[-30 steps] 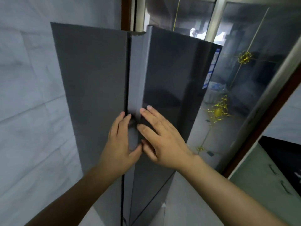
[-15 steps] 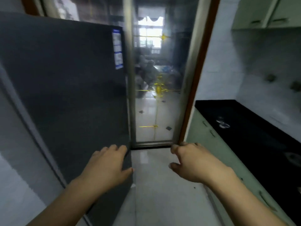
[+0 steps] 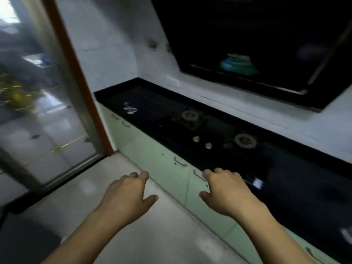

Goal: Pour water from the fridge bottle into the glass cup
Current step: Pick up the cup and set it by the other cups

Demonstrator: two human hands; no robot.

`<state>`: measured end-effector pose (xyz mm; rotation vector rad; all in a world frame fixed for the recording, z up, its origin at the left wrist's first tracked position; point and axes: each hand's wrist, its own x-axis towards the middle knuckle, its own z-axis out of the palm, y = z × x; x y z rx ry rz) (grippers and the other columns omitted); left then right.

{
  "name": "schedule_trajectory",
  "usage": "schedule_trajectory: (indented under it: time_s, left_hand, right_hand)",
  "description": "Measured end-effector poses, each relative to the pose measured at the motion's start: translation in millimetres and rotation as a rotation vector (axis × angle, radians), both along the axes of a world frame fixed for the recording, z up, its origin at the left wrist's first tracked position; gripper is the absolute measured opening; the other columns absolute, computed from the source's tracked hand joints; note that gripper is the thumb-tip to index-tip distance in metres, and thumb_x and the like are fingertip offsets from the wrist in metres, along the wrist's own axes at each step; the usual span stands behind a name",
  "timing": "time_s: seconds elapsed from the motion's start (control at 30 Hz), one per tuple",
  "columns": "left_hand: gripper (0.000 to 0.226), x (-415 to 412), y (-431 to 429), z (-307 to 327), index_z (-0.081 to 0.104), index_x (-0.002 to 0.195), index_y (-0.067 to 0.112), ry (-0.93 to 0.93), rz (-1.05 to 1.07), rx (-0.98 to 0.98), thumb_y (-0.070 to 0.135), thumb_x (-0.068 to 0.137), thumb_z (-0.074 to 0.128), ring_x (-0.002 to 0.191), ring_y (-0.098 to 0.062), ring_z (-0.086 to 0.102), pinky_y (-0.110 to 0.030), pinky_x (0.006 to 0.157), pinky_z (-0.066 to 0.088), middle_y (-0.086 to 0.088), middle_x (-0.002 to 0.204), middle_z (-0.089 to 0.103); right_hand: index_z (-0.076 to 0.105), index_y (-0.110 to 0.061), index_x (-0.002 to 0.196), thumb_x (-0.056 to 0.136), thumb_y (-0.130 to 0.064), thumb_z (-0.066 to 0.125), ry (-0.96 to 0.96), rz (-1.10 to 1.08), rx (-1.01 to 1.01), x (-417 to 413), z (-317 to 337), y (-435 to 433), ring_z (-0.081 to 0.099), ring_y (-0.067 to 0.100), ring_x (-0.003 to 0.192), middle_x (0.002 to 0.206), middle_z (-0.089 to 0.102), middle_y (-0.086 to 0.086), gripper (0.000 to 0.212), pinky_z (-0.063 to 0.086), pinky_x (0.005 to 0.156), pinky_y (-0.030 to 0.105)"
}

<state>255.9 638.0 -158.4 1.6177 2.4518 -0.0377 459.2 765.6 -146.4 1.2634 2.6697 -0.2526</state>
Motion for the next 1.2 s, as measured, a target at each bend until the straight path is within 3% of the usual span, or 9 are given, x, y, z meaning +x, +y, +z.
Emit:
schedule_trajectory:
  time_s: [0.13,0.3,0.4,0.73,0.9,1.07,1.2]
  left_hand:
    - [0.058,30,68,-18,0.046,0.134,0.027,-0.021,-0.186,-0.024,0.066,0.091,0.051,0.113,-0.020,0.058,-0.032,0.076,0.038,0.002,0.124,0.060]
    - [0.054,59,154,-32,0.046,0.132,0.027,-0.052,-0.397,0.001,0.063,0.092,0.053,0.115,-0.019,0.058,-0.032,0.085,0.042,0.003,0.123,0.060]
    - [0.049,81,206,-36,0.047,0.128,0.027,-0.098,-0.550,0.029,0.059,0.092,0.055,0.112,-0.018,0.057,-0.032,0.081,0.042,0.004,0.120,0.059]
    - [0.043,217,307,-56,0.050,0.121,0.025,-0.110,-0.994,-0.010,0.056,0.092,0.058,0.108,-0.020,0.058,-0.033,0.084,0.046,0.004,0.117,0.059]
    - [0.043,301,329,-74,0.051,0.121,0.023,-0.134,-1.074,-0.044,0.054,0.093,0.060,0.105,-0.019,0.059,-0.032,0.083,0.049,0.004,0.116,0.059]
    - [0.050,386,352,-107,0.050,0.130,0.023,-0.081,-1.034,-0.115,0.054,0.092,0.060,0.110,-0.021,0.058,-0.036,0.087,0.051,0.001,0.122,0.059]
    - [0.051,446,362,-142,0.049,0.131,0.024,-0.092,-0.954,-0.252,0.052,0.091,0.062,0.114,-0.022,0.056,-0.033,0.085,0.045,0.000,0.125,0.057]
  right_hand:
    - [0.046,-0.023,0.133,0.094,-0.049,0.055,-0.020,-0.189,-0.037,46,-15,37,0.050,0.031,0.122,0.130,0.054,0.007,0.048,0.038,0.104,0.043]
    - [0.048,-0.024,0.131,0.093,-0.048,0.057,-0.033,-0.412,-0.064,92,-27,81,0.051,0.029,0.119,0.130,0.054,0.007,0.046,0.041,0.097,0.041]
    - [0.046,-0.025,0.133,0.093,-0.048,0.057,-0.030,-0.572,-0.075,122,-29,99,0.052,0.029,0.118,0.128,0.054,0.006,0.048,0.042,0.096,0.040]
    - [0.052,-0.022,0.123,0.092,-0.045,0.058,0.015,-1.042,-0.109,247,-61,89,0.057,0.027,0.111,0.119,0.058,0.003,0.039,0.048,0.090,0.038]
    - [0.054,-0.022,0.119,0.091,-0.044,0.060,0.056,-1.155,-0.152,328,-91,91,0.059,0.026,0.109,0.117,0.059,0.002,0.037,0.049,0.089,0.036]
    - [0.051,-0.026,0.129,0.091,-0.041,0.061,0.124,-1.119,-0.189,419,-129,117,0.061,0.024,0.106,0.119,0.057,0.000,0.042,0.053,0.085,0.037]
    - [0.048,-0.026,0.125,0.092,-0.038,0.060,0.159,-1.076,-0.235,481,-165,146,0.061,0.023,0.101,0.116,0.055,0.000,0.037,0.054,0.080,0.037]
